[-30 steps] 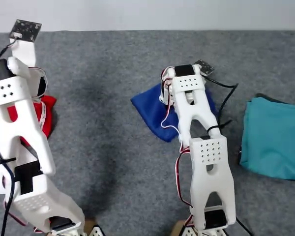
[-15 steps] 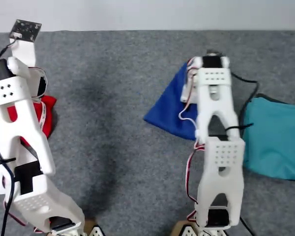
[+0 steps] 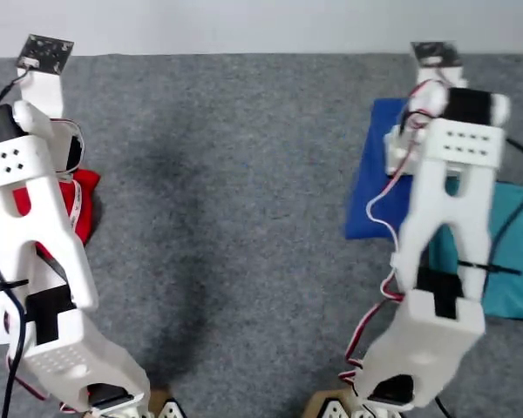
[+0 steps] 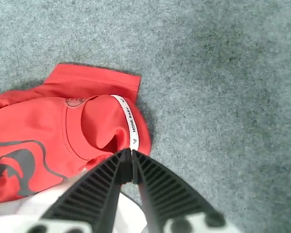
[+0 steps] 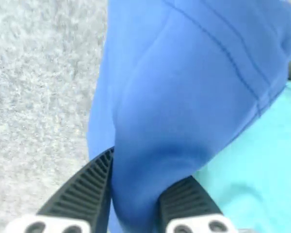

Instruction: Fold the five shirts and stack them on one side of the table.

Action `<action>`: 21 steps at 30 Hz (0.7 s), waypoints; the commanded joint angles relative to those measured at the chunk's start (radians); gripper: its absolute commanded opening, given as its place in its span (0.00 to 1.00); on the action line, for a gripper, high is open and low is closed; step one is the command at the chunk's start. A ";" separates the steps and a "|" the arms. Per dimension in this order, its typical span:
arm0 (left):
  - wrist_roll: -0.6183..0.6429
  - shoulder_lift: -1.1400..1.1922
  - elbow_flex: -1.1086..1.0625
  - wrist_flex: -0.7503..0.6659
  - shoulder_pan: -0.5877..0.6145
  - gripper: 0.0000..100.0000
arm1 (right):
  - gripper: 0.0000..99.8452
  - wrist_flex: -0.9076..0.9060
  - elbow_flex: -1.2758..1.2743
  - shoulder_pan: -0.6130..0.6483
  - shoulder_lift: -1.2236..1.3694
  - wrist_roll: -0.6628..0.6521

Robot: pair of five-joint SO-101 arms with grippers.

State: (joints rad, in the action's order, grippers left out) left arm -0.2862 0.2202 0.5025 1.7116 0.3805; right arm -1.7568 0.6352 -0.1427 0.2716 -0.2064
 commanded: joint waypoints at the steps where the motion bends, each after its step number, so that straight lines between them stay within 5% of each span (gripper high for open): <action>1: 0.002 -0.012 0.010 0.005 0.003 0.00 | 0.01 -0.041 0.006 -0.038 -0.119 -0.058; 21: 0.002 -0.012 0.012 0.006 0.002 0.00 | 0.01 -0.041 -0.149 -0.297 -0.260 -0.249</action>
State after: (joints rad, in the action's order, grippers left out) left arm -0.2862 0.2202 0.5025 1.7116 0.3805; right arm -1.7568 0.4772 -0.3959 0.0690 -0.4258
